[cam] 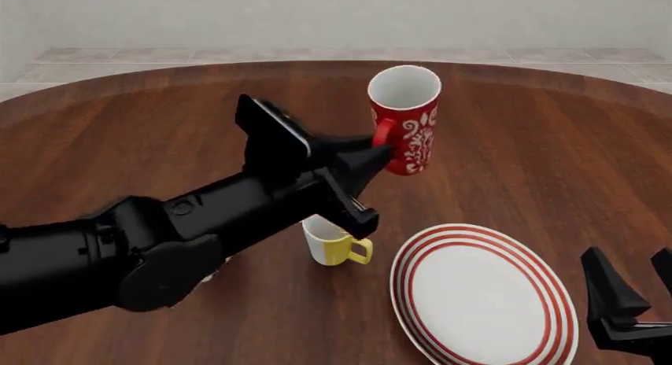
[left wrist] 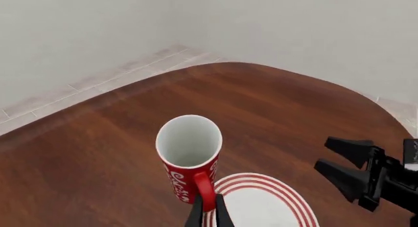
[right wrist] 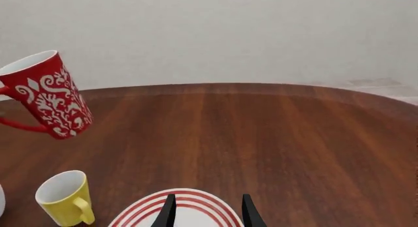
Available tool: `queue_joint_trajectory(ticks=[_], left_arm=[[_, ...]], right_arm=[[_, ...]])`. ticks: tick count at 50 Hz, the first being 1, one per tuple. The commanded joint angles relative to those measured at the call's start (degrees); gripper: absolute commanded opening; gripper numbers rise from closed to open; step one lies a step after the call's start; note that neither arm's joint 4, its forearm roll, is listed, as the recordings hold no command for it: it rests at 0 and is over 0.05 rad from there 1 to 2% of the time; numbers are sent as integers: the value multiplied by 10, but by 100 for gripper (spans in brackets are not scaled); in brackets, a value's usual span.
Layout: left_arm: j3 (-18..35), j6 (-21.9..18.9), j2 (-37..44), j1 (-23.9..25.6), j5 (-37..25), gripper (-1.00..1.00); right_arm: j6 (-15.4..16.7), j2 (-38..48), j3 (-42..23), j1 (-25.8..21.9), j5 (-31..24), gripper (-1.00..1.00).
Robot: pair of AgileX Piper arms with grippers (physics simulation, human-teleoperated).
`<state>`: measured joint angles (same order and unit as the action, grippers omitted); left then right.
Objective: Pick up the red mug and put it on the plate
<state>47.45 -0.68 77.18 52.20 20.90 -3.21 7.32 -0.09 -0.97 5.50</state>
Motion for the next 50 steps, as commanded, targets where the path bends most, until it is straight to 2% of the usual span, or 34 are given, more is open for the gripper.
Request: queue_joint_trajectory(ticks=[1,11,19,28,42,50], left_arm=[[-72,9,-78,35,0,-100],[-108,17,-131,62,-11,-100],[-140,17,-137,89,13,-100],[-150,23,-147,115,33,-100],[-161,30,-105,140,84,-100],[-150,27,-93,138,85,-100]], right_arm=[[7,-8,-1,0,-7,100],[13,-17,-3,-1,-15,100],[16,-28,1,0,-22,100],[16,-45,1,1,-35,100],[13,-65,1,-1,-51,100],[13,-68,0,0,-54,100]])
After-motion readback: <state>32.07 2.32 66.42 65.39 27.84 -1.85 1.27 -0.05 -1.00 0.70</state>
